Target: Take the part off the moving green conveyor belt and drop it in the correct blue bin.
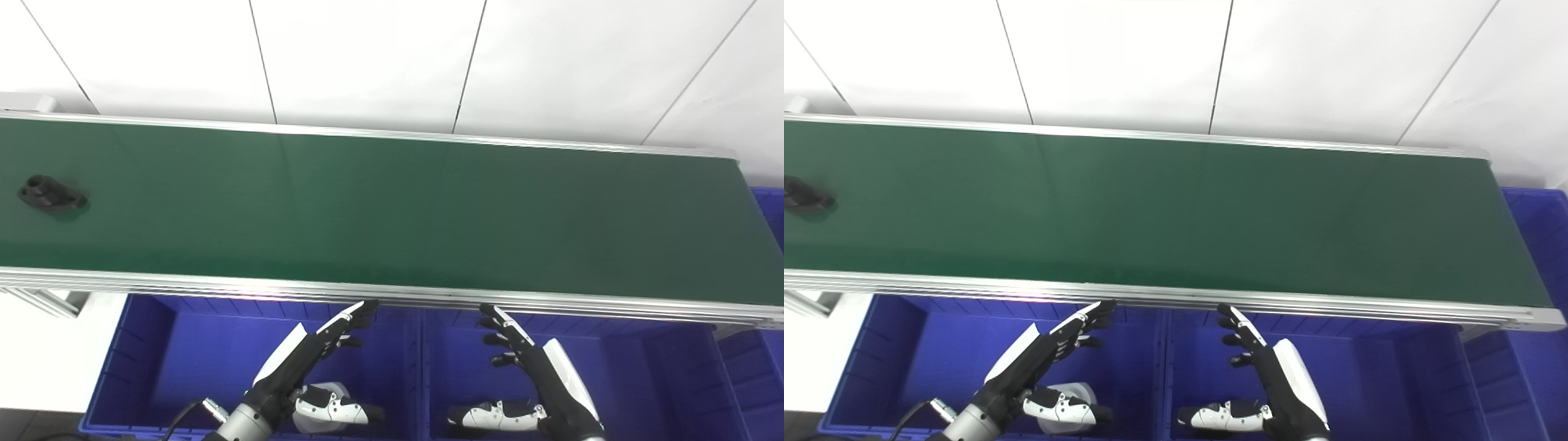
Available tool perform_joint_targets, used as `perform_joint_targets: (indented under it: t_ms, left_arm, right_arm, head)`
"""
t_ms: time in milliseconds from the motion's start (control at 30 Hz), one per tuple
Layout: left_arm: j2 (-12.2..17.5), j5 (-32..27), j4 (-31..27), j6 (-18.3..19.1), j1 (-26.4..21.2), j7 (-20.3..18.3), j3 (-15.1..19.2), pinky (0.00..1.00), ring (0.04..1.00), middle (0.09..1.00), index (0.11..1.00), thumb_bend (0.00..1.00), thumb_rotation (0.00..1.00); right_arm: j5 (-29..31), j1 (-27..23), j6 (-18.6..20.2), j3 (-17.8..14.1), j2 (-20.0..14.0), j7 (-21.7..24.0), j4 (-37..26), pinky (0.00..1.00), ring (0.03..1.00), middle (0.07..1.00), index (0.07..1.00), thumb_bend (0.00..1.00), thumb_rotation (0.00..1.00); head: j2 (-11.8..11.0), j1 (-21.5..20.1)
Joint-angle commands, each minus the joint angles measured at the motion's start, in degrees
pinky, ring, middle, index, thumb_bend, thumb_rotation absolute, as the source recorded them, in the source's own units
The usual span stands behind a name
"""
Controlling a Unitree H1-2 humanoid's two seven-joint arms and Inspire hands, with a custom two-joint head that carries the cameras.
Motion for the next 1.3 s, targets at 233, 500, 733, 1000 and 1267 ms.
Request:
perform_joint_targets:
  t_ms: [233, 500, 733, 1000, 1267]
  left_arm:
    - [0.28, -0.73, -2.23, 0.58, 0.24, -0.4, -0.12, 0.79, 0.911, 0.947, 0.933, 0.66, 0.18]
    - [0.2, -0.69, -2.05, 0.14, 0.24, -0.21, -0.09, 0.81, 0.909, 0.939, 0.931, 0.67, 0.18]
    - [0.32, -1.0, -2.12, 0.12, 0.2, -0.41, -0.09, 0.81, 0.911, 0.943, 0.932, 0.66, 0.18]
    - [0.36, -1.03, -2.09, 0.04, 0.23, -0.38, -0.06, 0.8, 0.916, 0.946, 0.933, 0.66, 0.16]
    - [0.37, -0.8, -1.78, -0.22, 0.21, -0.32, -0.03, 0.79, 0.91, 0.946, 0.933, 0.66, 0.18]
  right_arm:
    - [0.03, -0.01, -0.23, 0.06, -0.16, 0.0, -1.77, 0.7, 0.829, 0.889, 0.929, 0.79, 0.14]
    - [0.31, -0.01, -0.48, -0.01, -0.15, -0.06, -1.6, 0.69, 0.826, 0.891, 0.931, 0.79, 0.13]
    - [0.33, 0.07, -0.52, 0.03, -0.1, -0.1, -1.69, 0.7, 0.826, 0.889, 0.931, 0.79, 0.14]
    - [0.49, 0.04, -0.65, 0.05, -0.09, -0.08, -1.7, 0.71, 0.833, 0.886, 0.93, 0.78, 0.13]
    - [0.05, 0.12, -0.53, 0.13, -0.06, -0.17, -1.67, 0.69, 0.823, 0.886, 0.929, 0.79, 0.14]
  head:
    - [0.1, -0.01]
    - [0.1, -0.09]
    - [0.13, -0.07]
    - [0.08, -0.12]
    - [0.0, -0.13]
